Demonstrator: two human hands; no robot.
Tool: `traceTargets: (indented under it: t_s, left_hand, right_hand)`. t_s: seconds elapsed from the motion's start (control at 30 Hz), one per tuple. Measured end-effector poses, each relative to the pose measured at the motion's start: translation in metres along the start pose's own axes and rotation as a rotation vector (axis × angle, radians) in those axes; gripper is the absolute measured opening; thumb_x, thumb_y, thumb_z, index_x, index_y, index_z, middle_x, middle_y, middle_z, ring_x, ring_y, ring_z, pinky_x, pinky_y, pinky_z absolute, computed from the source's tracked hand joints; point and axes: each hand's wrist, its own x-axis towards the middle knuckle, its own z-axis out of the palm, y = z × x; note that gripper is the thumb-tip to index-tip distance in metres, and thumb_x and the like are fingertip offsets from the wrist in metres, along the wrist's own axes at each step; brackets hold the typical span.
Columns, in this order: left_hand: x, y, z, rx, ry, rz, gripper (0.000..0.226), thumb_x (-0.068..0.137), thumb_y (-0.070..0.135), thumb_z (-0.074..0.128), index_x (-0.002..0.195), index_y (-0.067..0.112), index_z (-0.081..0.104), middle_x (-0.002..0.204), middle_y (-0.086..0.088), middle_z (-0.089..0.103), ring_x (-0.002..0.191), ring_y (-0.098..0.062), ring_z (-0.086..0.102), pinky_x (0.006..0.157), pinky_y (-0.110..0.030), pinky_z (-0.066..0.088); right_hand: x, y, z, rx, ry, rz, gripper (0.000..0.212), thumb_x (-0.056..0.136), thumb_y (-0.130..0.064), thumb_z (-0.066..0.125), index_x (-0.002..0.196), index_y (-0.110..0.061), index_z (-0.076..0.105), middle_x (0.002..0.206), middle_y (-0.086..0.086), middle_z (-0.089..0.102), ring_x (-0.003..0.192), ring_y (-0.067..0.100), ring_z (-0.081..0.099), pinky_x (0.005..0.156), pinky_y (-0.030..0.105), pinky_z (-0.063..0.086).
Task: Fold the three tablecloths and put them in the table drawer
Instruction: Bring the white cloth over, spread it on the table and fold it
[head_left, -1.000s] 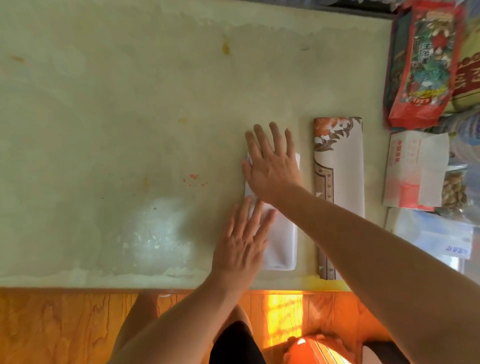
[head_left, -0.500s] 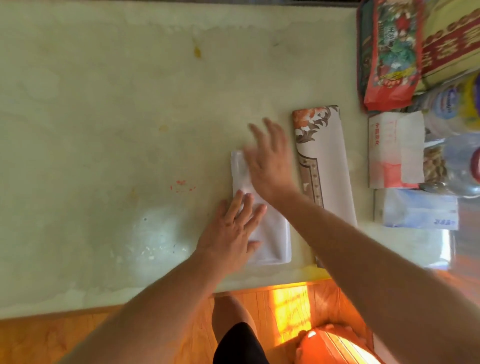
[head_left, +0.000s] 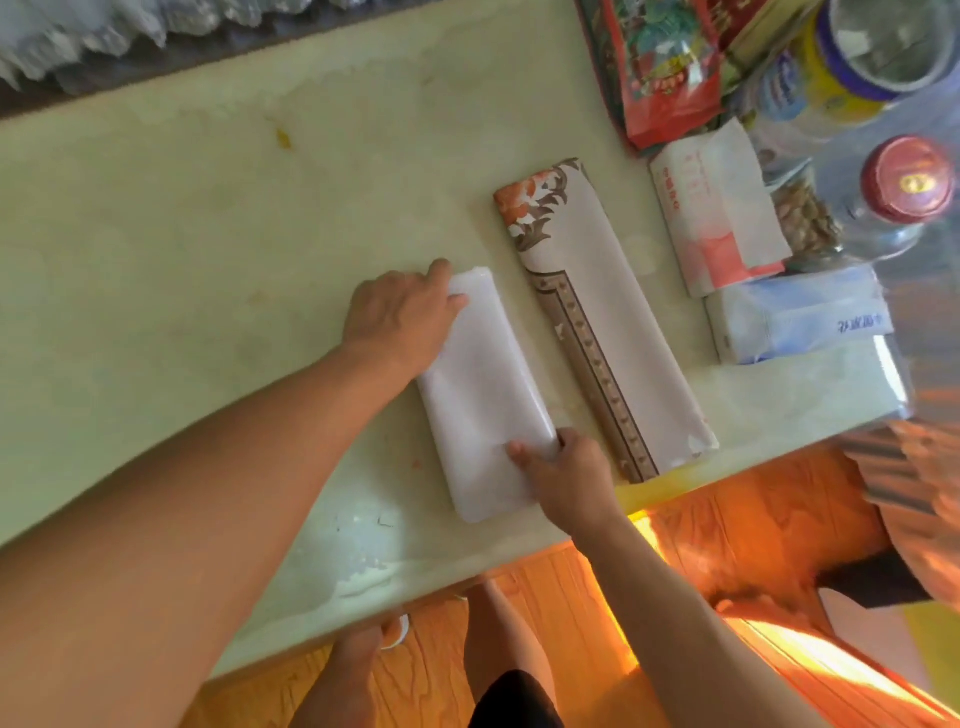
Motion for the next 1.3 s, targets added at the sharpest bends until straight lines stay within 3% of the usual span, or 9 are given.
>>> traceTargets:
  t_s: [0.13,0.2,0.27,0.37,0.5,0.67,0.77,1.1,1.3]
  left_hand:
    - [-0.03,0.0,0.023,0.1,0.171,0.159,0.076,0.095,0.055,0.048,0.153,0.008,0.036,0.119,-0.018,0.056,0.109,-0.038,0.05,0.086,-0.048,0.043]
    - [-0.029,-0.005,0.024,0.161,0.194,0.272,0.088,0.093,0.063,0.046,0.157,0.005,0.029,0.139,-0.02,0.046,0.129,-0.039,0.039,0.108,-0.051,0.033]
    - [-0.02,-0.005,0.023,0.214,0.061,0.344,0.099,0.093,0.073,0.032,0.162,0.008,0.006,0.167,-0.018,0.01,0.154,-0.038,0.005,0.125,-0.051,0.009]
    - [-0.009,-0.003,0.027,0.299,-0.132,0.378,0.107,0.085,0.086,0.015,0.157,0.017,-0.025,0.164,-0.011,-0.031,0.153,-0.036,-0.024,0.126,-0.052,-0.004]
    - [-0.01,-0.004,0.031,0.274,-0.158,0.364,0.114,0.08,0.092,0.016,0.154,0.019,-0.032,0.16,-0.009,-0.041,0.151,-0.036,-0.028,0.125,-0.054,-0.003]
    - [-0.006,-0.002,0.039,0.28,-0.164,0.32,0.11,0.074,0.092,0.007,0.141,0.022,-0.048,0.145,-0.005,-0.058,0.15,-0.036,-0.03,0.123,-0.057,0.002]
    - [-0.007,-0.003,0.04,0.264,-0.168,0.316,0.109,0.073,0.092,0.003,0.14,0.023,-0.049,0.147,-0.005,-0.056,0.151,-0.037,-0.029,0.123,-0.057,0.003]
    - [0.003,-0.033,0.02,0.207,-0.242,0.509,0.131,0.069,0.082,0.064,0.151,0.044,-0.031,0.157,-0.004,-0.045,0.154,-0.036,-0.015,0.122,-0.055,0.016]
    - [0.0,-0.033,0.014,0.27,-0.104,0.502,0.124,0.073,0.076,0.066,0.159,0.038,-0.015,0.167,-0.009,-0.024,0.154,-0.042,-0.009,0.123,-0.056,0.013]
  right_hand:
    - [-0.011,-0.003,-0.011,-0.012,0.123,-0.093,0.042,0.087,-0.054,0.068,0.094,-0.013,0.061,0.095,0.003,0.049,0.094,0.026,0.051,0.073,0.031,0.034]
    - [-0.004,-0.009,-0.023,-0.08,0.147,-0.122,0.045,0.089,-0.055,0.065,0.105,-0.012,0.062,0.103,0.0,0.045,0.108,0.027,0.048,0.085,0.035,0.039]
    - [0.002,-0.013,-0.034,-0.218,0.08,-0.1,0.049,0.094,-0.055,0.057,0.122,-0.015,0.056,0.118,0.004,0.048,0.12,0.03,0.046,0.096,0.04,0.04]
    - [-0.013,-0.008,-0.033,-0.576,0.182,-0.3,0.056,0.098,-0.047,0.049,0.144,-0.017,0.036,0.137,0.011,0.045,0.128,0.034,0.045,0.104,0.047,0.04]
    - [-0.022,-0.002,-0.015,-0.621,0.289,-0.574,0.071,0.101,-0.054,0.039,0.157,-0.013,0.023,0.157,0.015,0.029,0.144,0.036,0.027,0.12,0.048,0.025]
    - [0.005,-0.005,0.01,-0.458,0.274,-0.38,0.076,0.1,-0.062,0.029,0.158,-0.014,0.013,0.163,0.004,0.021,0.15,0.029,0.012,0.122,0.043,0.011]
    - [0.005,-0.002,0.005,-0.42,0.301,-0.372,0.076,0.097,-0.063,0.041,0.156,-0.018,0.023,0.151,0.003,0.034,0.139,0.028,0.028,0.115,0.043,0.024]
    - [-0.006,0.021,-0.007,0.224,0.108,0.05,0.078,0.053,-0.082,0.078,0.102,-0.025,0.057,0.105,0.001,0.061,0.099,0.024,0.06,0.083,0.049,0.055]
    - [-0.038,-0.001,0.011,1.316,0.01,0.202,0.046,0.085,-0.024,0.079,0.125,-0.015,0.059,0.116,0.004,0.073,0.103,0.023,0.072,0.089,0.049,0.059]
